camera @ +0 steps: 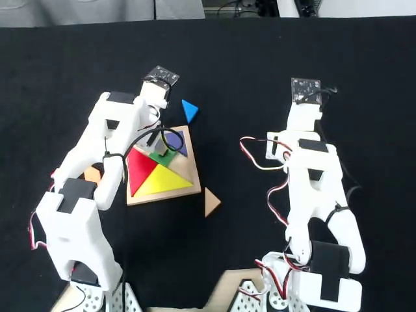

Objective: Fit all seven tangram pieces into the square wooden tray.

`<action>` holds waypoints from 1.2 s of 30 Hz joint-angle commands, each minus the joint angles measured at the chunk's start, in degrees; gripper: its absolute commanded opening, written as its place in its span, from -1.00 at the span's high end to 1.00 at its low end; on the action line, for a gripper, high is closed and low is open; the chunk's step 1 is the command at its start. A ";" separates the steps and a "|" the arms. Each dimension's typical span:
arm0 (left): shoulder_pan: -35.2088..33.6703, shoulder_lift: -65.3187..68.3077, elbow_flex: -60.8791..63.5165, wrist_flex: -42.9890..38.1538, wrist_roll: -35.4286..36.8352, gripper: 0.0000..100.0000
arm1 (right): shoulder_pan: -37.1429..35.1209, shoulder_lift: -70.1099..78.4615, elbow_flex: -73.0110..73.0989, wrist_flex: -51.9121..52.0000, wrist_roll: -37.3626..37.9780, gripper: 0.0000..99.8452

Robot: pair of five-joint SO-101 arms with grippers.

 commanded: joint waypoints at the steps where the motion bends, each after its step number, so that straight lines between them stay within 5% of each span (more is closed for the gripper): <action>1: 0.57 -2.37 -2.15 1.14 0.44 0.54 | -0.97 0.04 -1.27 -0.79 0.00 0.98; 8: 4.62 -5.01 -5.93 6.42 0.70 0.54 | -0.97 0.04 -1.27 -0.79 0.00 0.98; 36: 0.66 0.18 -2.51 1.93 -1.41 0.55 | -0.97 -0.04 -1.27 -0.70 0.00 0.98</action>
